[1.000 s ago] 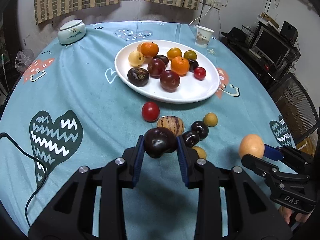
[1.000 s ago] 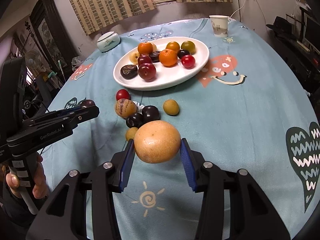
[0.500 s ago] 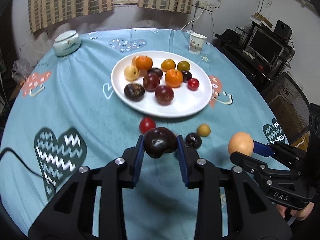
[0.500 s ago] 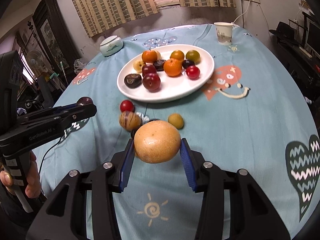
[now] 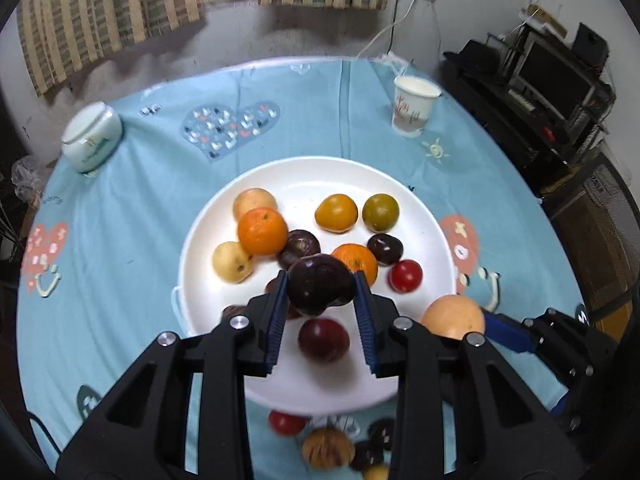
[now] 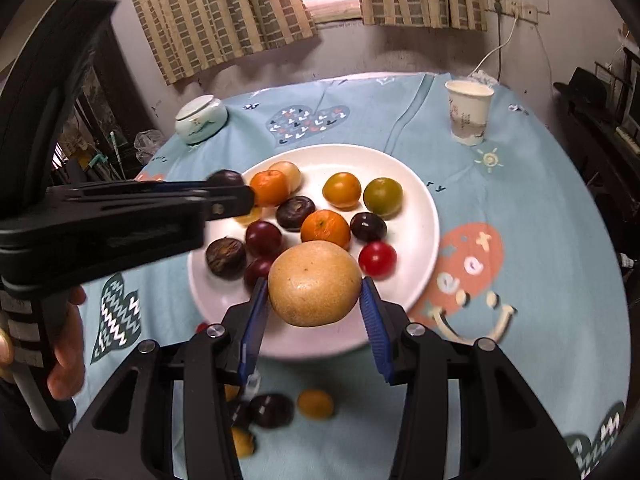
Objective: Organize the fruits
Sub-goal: 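Carry grapefruit and plum over the plate and open both tools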
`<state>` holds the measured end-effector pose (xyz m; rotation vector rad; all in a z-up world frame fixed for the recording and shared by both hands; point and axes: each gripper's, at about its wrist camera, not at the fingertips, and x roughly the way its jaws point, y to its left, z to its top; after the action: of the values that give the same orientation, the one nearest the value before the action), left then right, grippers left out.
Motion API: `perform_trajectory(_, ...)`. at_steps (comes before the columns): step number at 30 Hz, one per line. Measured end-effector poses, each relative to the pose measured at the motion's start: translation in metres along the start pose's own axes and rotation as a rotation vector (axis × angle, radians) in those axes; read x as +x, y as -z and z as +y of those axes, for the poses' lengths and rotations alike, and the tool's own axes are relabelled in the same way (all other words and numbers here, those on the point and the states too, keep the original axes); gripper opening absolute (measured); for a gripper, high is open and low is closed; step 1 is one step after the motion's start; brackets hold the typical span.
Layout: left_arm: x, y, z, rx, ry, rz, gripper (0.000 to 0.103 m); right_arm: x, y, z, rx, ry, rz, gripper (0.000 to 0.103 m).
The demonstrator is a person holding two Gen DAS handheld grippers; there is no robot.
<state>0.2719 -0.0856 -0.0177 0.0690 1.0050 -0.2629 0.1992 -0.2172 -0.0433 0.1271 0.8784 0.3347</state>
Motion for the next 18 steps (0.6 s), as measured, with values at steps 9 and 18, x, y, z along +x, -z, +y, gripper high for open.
perform_trajectory(9,0.044,-0.009,0.008,-0.039,0.008,0.065,0.033,0.041,-0.002,-0.015,-0.022,0.022,0.056,0.046)
perform_trajectory(18,0.042,-0.017,0.013,-0.057,0.013,0.053,0.061,0.057,-0.009,-0.007,-0.066,0.076,0.058,0.05)
